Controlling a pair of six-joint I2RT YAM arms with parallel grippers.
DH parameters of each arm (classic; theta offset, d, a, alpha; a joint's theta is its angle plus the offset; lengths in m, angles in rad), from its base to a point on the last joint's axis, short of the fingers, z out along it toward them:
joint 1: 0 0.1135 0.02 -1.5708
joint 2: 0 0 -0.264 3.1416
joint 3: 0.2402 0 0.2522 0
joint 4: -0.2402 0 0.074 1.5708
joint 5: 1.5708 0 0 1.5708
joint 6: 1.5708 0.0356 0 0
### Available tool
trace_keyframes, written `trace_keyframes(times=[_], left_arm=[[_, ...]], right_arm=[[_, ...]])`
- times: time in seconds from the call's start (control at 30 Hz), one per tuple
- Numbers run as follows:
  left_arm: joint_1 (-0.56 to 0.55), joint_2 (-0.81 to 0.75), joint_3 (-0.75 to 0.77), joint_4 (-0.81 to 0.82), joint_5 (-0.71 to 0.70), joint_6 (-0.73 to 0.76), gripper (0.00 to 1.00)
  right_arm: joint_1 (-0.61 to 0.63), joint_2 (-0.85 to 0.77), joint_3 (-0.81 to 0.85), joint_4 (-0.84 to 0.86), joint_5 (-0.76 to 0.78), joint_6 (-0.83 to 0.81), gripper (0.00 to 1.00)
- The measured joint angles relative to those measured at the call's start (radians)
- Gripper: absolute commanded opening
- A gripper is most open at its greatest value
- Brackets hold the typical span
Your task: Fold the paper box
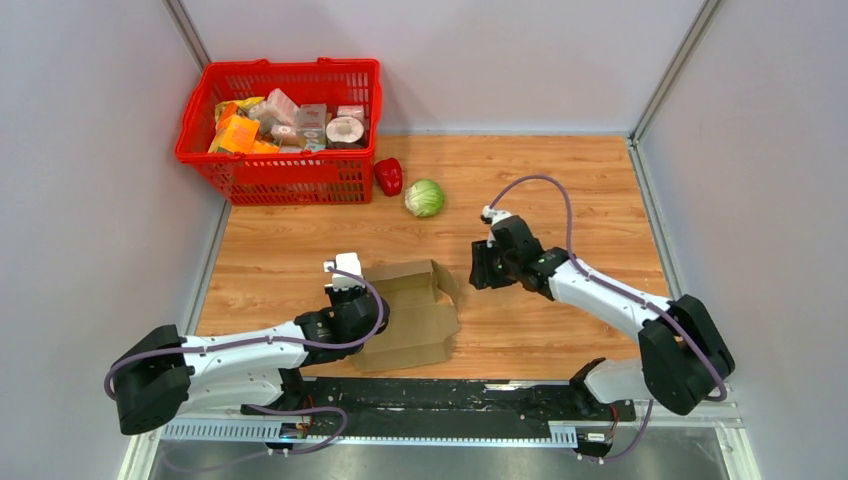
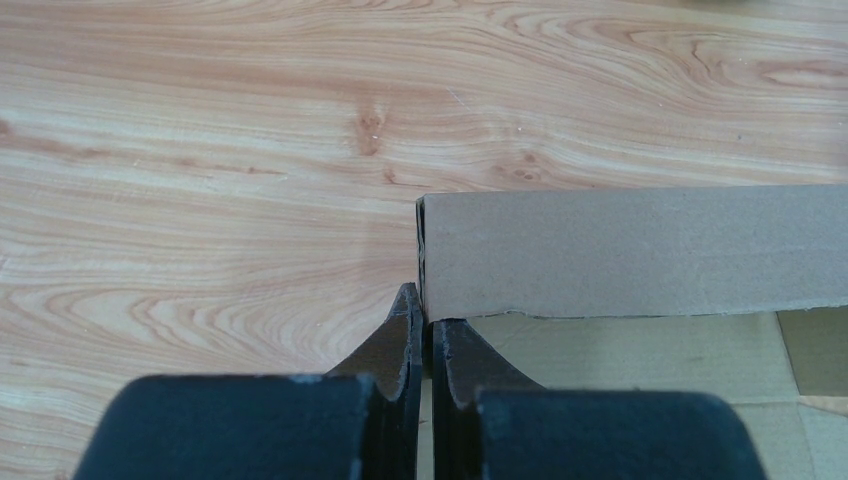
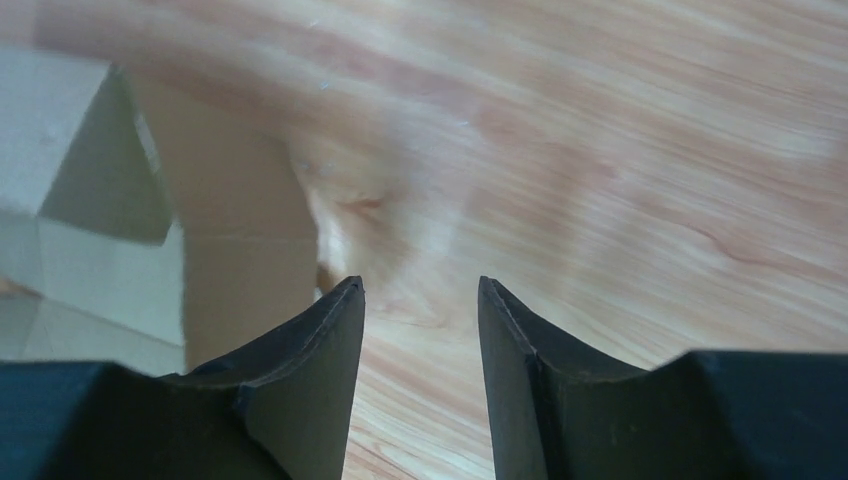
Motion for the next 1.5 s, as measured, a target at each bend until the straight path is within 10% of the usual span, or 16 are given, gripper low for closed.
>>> trace_keyframes(times=[0.8,1.5], left_arm=[[0.0,-0.003,-0.006,0.023,0.005,0.052,0.0],[0.0,0.006,-0.212,0.557,-0.01,0.37,0.0]], right_arm=[[0.219,0.173,-0.027,0.396,-0.109,-0.214,0.5],[0.367,0.186,-0.116,0.577,0.163,-0.175,0.47]])
